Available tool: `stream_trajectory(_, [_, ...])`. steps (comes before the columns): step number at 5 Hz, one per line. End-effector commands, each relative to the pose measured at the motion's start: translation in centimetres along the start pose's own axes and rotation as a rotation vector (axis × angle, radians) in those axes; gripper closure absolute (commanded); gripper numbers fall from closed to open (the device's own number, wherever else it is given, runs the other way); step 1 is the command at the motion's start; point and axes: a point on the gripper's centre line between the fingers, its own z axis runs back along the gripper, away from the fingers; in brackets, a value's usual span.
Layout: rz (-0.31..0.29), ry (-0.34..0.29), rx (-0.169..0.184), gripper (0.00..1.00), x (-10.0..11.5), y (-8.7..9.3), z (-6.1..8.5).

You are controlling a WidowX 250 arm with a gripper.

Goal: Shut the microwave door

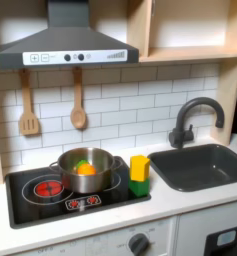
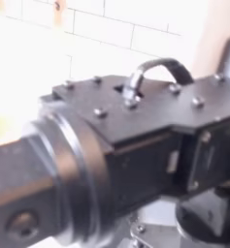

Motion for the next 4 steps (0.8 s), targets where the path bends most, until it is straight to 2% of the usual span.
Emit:
stream_trajectory(1, [0.068,-0.029,0.01,0.0,1.9,2.1,0.7])
stream_trajectory(4, [0.247,-0.067,0.045,0.0,6.2,8.5,1.4])
